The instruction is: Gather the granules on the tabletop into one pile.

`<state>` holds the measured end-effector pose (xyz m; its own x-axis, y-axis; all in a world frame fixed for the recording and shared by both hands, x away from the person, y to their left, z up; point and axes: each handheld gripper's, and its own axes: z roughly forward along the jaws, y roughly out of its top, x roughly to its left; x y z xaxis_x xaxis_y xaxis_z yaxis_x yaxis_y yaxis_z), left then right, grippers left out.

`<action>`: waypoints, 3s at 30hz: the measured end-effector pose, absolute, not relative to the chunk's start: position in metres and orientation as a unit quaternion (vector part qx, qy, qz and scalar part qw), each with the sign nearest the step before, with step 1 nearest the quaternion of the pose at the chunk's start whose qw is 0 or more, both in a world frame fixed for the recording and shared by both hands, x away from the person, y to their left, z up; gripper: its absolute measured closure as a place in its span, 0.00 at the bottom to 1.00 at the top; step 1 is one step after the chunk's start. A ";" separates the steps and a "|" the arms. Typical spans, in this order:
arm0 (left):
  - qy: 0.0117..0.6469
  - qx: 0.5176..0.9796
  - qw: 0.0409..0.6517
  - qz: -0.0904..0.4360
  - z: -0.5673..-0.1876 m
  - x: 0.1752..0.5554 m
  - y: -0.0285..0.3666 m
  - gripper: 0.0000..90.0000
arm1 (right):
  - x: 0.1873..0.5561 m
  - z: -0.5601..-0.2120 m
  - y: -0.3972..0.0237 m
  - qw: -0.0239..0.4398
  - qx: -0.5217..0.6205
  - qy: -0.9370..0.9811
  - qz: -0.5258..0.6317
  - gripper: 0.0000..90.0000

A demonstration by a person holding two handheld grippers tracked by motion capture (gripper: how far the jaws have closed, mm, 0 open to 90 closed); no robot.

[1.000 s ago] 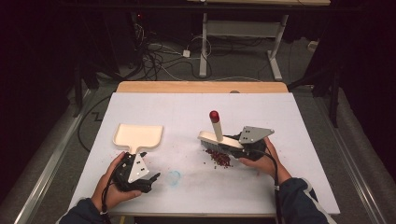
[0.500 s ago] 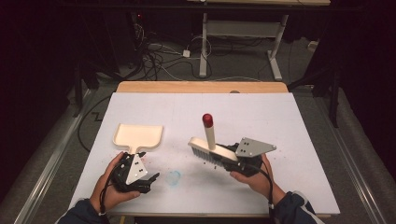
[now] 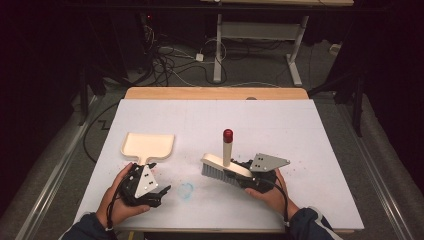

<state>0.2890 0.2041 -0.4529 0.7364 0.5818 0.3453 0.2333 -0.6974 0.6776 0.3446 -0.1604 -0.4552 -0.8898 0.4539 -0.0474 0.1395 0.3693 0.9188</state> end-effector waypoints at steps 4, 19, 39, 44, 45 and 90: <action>0.233 0.877 0.314 0.280 -0.452 0.288 0.205 0.19 | 0.349 -0.452 -0.168 0.159 0.195 0.808 0.533 0.75; 0.249 0.862 0.326 0.298 -0.445 0.286 0.214 0.19 | 0.320 -0.394 -0.212 0.175 0.227 0.792 0.539 0.75; 0.259 0.859 0.322 0.302 -0.443 0.287 0.218 0.19 | 0.287 -0.389 -0.294 0.115 0.332 0.817 0.457 0.74; 0.253 0.863 0.319 0.299 -0.445 0.286 0.215 0.19 | 0.303 -0.402 -0.296 0.088 0.365 0.809 0.452 0.74; 0.253 0.864 0.318 0.297 -0.445 0.286 0.215 0.19 | 0.307 -0.405 -0.296 0.078 0.374 0.806 0.452 0.75; 0.239 0.885 0.294 0.270 -0.454 0.289 0.207 0.19 | 0.365 -0.391 -0.330 0.236 0.411 0.782 0.405 0.27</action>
<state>0.2885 0.2070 -0.4541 0.7398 0.5814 0.3385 0.2634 -0.7133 0.6495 0.3652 -0.3299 -0.3906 -0.5511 0.8337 -0.0367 0.4519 0.3351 0.8268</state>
